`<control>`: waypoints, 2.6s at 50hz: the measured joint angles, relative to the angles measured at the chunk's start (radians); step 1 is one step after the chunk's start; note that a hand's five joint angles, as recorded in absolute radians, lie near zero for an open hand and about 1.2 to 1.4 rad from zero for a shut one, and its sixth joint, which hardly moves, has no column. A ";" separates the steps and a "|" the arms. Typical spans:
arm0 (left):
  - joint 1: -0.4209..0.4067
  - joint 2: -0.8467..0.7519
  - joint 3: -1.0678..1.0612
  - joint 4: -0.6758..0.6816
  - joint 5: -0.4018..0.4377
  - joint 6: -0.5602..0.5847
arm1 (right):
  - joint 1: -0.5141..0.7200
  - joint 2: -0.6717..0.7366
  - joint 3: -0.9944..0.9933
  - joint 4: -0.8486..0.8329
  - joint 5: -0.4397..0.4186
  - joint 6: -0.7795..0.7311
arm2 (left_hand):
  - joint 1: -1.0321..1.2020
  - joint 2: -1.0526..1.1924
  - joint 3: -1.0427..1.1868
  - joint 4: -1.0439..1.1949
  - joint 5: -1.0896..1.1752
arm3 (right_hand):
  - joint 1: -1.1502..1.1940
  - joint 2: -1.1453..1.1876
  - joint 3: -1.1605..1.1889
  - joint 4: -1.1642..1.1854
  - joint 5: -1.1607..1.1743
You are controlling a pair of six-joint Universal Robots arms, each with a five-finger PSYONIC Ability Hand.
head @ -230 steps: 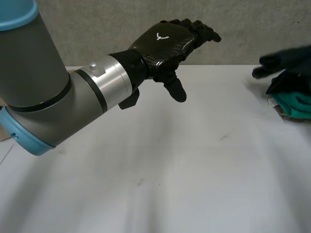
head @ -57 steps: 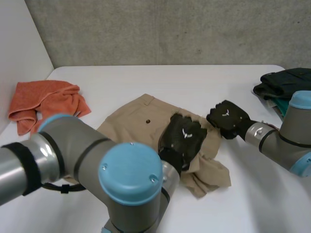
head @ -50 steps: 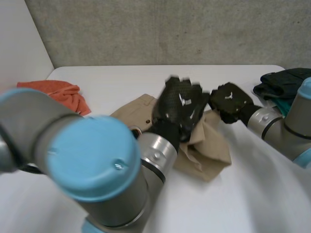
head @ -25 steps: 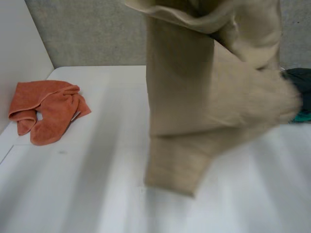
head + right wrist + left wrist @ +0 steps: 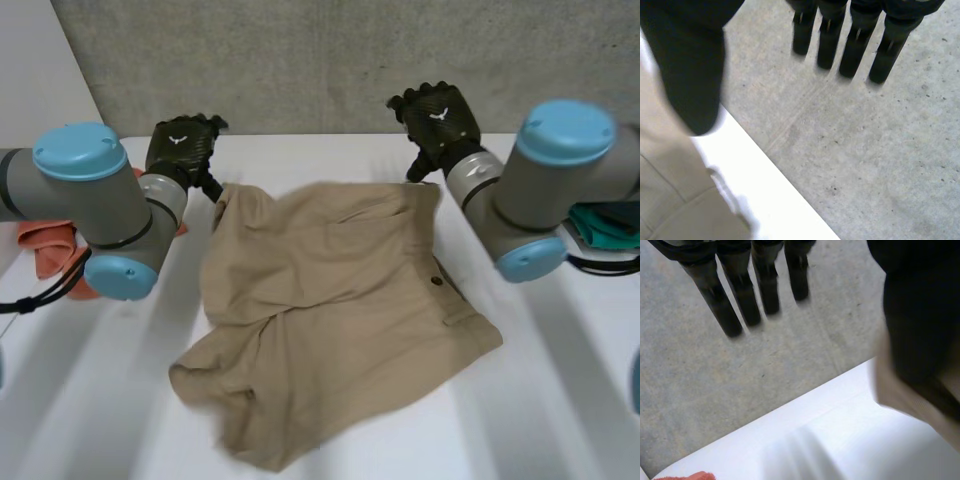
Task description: Fold the laundry.
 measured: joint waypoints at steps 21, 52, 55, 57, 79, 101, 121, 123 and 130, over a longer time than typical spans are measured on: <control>-0.011 0.417 -0.325 -0.068 0.023 0.020 | -0.060 -0.300 0.283 0.156 -0.047 -0.127 | -0.358 -0.417 -0.428 -0.421 -0.427 | -0.205 -0.245 -0.293 -0.320 -0.282; -0.454 0.576 -0.940 -0.258 -0.181 0.101 | -0.287 -0.427 1.017 0.076 -0.394 -0.567 | -0.182 -0.260 -0.263 -0.267 -0.269 | 0.270 0.252 0.207 0.179 0.209; -0.451 0.558 -0.939 -0.227 -0.184 0.118 | -0.285 -0.407 1.017 0.042 -0.393 -0.566 | -0.182 -0.260 -0.263 -0.267 -0.269 | 0.418 0.440 0.393 0.367 0.377; -0.449 0.544 -0.940 -0.208 -0.187 0.136 | -0.284 -0.395 1.017 0.024 -0.392 -0.565 | -0.182 -0.257 -0.261 -0.264 -0.264 | 0.528 0.608 0.564 0.539 0.540; -0.425 0.582 -0.968 -0.098 -0.283 0.296 | -0.287 -0.544 1.040 0.048 -0.368 -0.422 | 0.557 0.528 0.518 0.533 0.491 | 0.607 0.685 0.680 0.666 0.649; -0.431 0.760 -0.865 -0.617 -0.135 0.271 | -0.434 -0.724 1.030 0.812 -0.276 -0.867 | 0.557 0.534 0.523 0.537 0.516 | 0.623 0.685 0.682 0.666 0.671; -0.194 0.224 -0.350 0.133 -0.128 0.511 | -0.191 -0.359 0.614 0.183 -0.121 -0.383 | 0.557 0.535 0.523 0.537 0.516 | 0.638 0.685 0.682 0.666 0.687; -0.187 0.108 -0.227 0.160 -0.131 0.519 | -0.162 -0.281 0.541 0.121 -0.094 -0.382 | 0.557 0.535 0.523 0.537 0.516 | 0.638 0.685 0.682 0.666 0.687; -0.162 -0.115 0.011 0.167 -0.127 0.516 | -0.108 -0.067 0.351 -0.031 -0.038 -0.388 | 0.216 0.239 0.230 0.241 0.225 | 0.164 0.170 0.173 0.156 0.168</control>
